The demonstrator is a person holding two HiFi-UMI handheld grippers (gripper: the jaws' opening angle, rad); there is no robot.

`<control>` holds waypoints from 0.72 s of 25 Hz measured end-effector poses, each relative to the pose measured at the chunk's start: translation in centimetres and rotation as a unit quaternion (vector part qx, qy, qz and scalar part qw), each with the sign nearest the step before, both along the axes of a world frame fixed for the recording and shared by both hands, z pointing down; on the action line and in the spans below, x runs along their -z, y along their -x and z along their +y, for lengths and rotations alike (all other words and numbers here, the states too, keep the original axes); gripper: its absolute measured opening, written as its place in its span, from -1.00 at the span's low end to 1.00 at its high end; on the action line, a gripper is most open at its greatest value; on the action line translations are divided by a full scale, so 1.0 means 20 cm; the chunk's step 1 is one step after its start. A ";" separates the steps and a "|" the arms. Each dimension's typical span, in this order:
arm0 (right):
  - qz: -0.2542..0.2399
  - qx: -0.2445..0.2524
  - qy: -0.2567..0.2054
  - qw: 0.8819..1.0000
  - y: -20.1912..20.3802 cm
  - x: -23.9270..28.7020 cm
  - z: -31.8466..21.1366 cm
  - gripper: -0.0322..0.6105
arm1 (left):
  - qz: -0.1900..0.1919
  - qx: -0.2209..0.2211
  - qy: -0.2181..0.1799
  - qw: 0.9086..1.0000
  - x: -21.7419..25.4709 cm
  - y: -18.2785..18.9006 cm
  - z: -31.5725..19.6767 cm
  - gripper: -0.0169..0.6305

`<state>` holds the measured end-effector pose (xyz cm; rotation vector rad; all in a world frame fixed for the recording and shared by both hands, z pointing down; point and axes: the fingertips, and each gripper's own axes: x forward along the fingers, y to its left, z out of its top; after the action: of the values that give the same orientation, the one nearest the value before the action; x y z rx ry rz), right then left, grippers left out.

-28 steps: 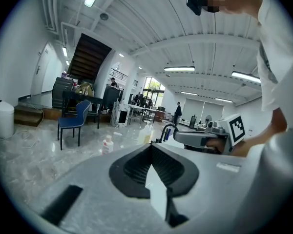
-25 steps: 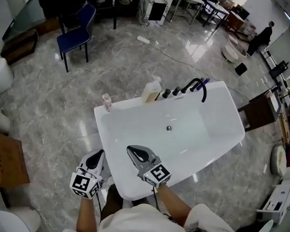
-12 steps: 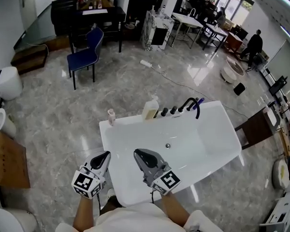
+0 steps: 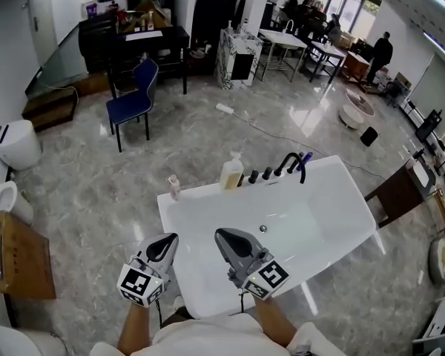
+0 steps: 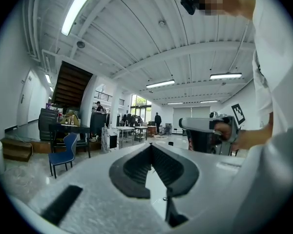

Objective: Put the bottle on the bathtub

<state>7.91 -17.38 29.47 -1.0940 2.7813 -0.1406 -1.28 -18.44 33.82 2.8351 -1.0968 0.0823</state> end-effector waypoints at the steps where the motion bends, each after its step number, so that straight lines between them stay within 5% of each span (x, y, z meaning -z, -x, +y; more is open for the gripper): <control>1: 0.001 0.000 -0.001 1.000 0.00 0.00 0.01 -0.91 | -0.002 -0.002 0.001 1.000 -0.01 -0.01 0.01 -0.94; 18: 0.000 0.007 -0.003 1.000 0.02 -0.01 0.10 -0.92 | -0.010 -0.002 0.004 1.000 -0.02 -0.02 0.14 -0.94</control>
<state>7.49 -15.34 29.63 -1.0728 2.7890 -0.1327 -0.97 -15.60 34.17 2.8352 -1.0915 0.1166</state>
